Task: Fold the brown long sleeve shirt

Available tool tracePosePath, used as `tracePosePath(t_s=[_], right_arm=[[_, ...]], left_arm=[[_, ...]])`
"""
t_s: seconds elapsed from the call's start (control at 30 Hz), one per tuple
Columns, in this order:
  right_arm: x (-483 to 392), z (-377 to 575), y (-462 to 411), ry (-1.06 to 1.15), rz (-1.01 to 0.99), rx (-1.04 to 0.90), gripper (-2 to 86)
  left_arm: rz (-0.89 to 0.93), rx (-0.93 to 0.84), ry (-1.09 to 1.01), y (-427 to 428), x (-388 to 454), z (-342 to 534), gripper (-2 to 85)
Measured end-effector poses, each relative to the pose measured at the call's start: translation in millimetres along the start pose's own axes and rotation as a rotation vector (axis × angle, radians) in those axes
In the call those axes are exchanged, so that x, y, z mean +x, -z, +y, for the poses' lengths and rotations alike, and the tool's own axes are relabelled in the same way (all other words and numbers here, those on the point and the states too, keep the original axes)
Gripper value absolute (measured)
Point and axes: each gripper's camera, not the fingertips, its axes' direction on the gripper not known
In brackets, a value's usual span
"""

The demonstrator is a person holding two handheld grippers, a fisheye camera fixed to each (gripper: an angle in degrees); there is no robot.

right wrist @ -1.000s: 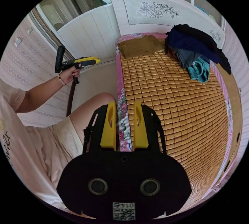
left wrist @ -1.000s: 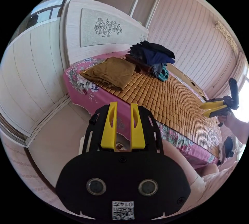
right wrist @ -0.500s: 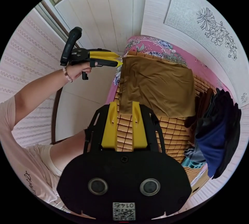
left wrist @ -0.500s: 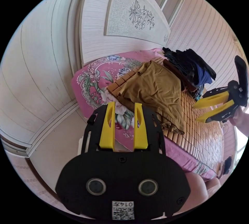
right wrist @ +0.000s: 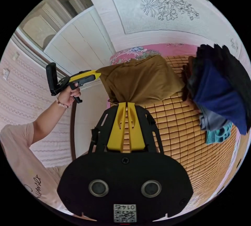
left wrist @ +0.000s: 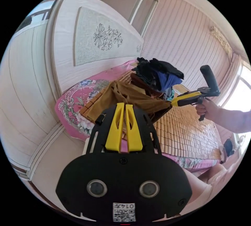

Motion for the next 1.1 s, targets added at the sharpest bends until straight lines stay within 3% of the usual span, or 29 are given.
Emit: tracePosePath(t_s=[0.17,0.3,0.4,0.63,0.83,0.9,0.97,1.1], right_arm=[[29,137,89,-0.242,0.048,0.112,0.7],[33,266,84,-0.477,0.088,-0.078,2.4],[12,312,77,-0.509,0.101,-0.142,4.6],[-28,307,69,-0.434,0.140,-0.110,11.6],[3,269,57,-0.590,0.079,-0.051,13.9],[6,266,49,-0.664,0.095,-0.112,11.2],[-4,268,65,-0.639,0.074,-0.078,2.4],[-25,290,136,-0.552,-0.039,0.045,0.4]], left_arm=[[0.214,0.017,-0.120,76,122,20,-1.0],[0.339,-0.136,0.009,80,170,76,-1.0],[0.343,-0.224,0.048,85,211,113,-1.0],[0.217,-0.261,0.005,116,271,125,-1.0],[0.181,-0.295,0.055,131,297,144,-1.0],[0.170,-0.309,0.092,134,303,153,-1.0],[0.170,-0.300,0.134,142,313,162,-1.0],[0.170,-0.246,0.097,161,340,161,-1.0]])
